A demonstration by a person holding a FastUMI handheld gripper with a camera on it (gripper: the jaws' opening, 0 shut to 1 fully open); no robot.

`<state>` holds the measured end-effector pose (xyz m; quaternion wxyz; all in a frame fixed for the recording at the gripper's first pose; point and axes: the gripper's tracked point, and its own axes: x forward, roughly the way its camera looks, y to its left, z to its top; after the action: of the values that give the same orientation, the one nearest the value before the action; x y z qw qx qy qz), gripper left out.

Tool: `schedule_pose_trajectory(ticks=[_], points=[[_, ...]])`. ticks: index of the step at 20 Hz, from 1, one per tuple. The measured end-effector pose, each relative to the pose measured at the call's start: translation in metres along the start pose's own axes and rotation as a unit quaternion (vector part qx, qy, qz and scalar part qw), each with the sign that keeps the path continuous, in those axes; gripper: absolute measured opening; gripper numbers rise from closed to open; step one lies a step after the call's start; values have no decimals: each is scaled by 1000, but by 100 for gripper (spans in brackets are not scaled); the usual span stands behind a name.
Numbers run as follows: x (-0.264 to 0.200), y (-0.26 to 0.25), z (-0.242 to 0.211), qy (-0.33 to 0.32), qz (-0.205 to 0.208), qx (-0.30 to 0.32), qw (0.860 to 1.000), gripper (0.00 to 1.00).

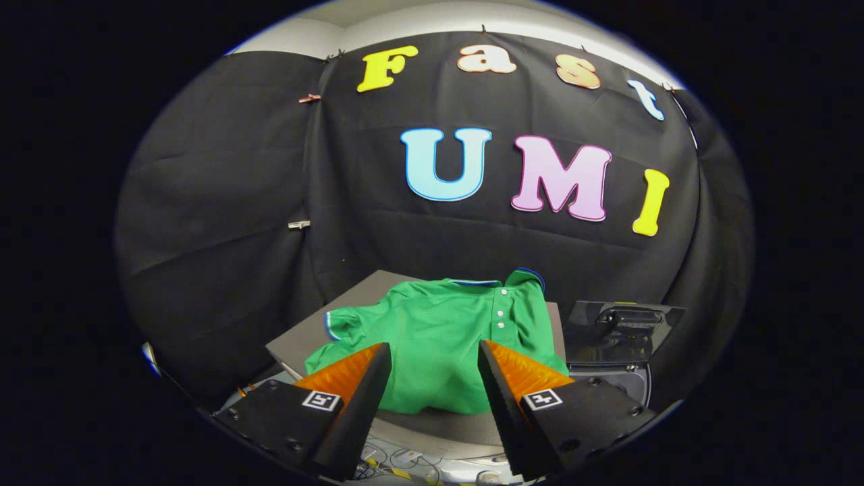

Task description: Put the clothes into the washing machine and then close the washing machine lid.

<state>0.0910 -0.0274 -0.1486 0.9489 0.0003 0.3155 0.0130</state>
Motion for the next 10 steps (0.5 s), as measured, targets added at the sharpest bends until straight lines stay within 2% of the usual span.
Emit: schedule_pose_trajectory(ticks=[2,5,10], points=[[24,-16,11,3,-15,5,1000,83],[59,-34,9,40,-33,1,999,83],[107,-64,-16,142,-51,17,988,83]])
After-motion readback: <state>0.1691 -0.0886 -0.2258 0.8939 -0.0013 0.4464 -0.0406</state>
